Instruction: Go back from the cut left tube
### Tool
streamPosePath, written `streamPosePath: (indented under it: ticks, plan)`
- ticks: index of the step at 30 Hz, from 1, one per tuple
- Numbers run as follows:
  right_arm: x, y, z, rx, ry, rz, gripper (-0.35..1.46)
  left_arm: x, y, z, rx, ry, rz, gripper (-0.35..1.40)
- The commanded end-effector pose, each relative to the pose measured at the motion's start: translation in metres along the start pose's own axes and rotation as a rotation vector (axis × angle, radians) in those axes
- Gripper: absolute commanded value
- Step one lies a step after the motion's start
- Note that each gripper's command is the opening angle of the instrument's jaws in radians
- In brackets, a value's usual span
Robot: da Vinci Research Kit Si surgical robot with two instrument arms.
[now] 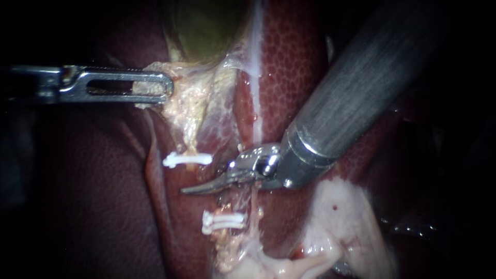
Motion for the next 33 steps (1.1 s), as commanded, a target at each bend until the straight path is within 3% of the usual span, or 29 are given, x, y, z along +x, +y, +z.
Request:
streamPosePath:
  ticks: [1,18,19,20,22,27,33]
  plan:
    - [0.0000,0.0000,0.0000,0.002,0.002,-0.001,-0.35,0.0000,0.0000,0.0000,0.000,0.000,0.000,-0.35]
    - [0.0002,0.0003,0.0010,0.011,0.012,-0.009,-0.35,0.0000,0.0000,0.0000,0.000,0.000,0.000,-0.35]
    - [0.0002,0.0003,0.0011,0.013,0.014,-0.011,-0.28,0.0000,0.0000,0.0000,0.000,0.000,0.000,-0.35]
    - [0.0002,0.0003,0.0013,0.017,0.019,-0.014,-0.03,0.0000,0.0000,0.0000,0.000,0.000,0.000,-0.35]
    - [0.0002,0.0003,0.0016,0.030,0.025,-0.023,0.22,0.0000,0.0000,0.0000,0.000,0.000,0.000,-0.35]
    - [0.0004,0.0003,0.0021,0.057,0.033,-0.038,0.76,0.0000,0.0000,0.0000,0.000,0.000,0.000,-0.35]
    - [0.0004,0.0003,0.0021,0.067,0.037,-0.044,0.88,0.0000,0.0000,0.0000,0.000,0.000,0.000,-0.35]
